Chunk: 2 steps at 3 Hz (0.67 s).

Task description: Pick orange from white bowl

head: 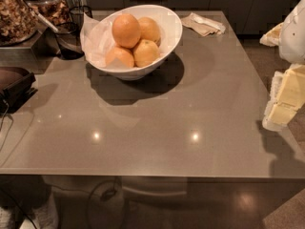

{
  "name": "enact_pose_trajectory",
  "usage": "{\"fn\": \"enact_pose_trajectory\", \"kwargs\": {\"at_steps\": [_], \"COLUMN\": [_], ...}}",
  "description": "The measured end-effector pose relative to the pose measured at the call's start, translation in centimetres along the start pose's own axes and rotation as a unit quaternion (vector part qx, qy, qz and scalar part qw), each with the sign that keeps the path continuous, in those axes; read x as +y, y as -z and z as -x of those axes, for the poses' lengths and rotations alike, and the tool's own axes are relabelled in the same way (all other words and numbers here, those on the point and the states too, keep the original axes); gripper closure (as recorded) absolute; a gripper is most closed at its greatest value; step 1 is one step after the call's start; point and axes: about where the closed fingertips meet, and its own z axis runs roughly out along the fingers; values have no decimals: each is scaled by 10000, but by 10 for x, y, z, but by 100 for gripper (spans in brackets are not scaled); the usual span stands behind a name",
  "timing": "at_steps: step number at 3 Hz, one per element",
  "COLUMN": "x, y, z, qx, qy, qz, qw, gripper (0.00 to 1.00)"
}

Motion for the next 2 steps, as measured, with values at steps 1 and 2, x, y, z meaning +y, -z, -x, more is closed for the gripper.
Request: {"fn": "enact_pose_trajectory", "kwargs": {"at_steps": [1,2], "x": [0,-4], "y": [0,1], "z": [0,6], "qx": [-2,-231], "qy": [-2,-251], "qz": [0,-48], "qw": [10000,9994], "gripper": [0,0]}}
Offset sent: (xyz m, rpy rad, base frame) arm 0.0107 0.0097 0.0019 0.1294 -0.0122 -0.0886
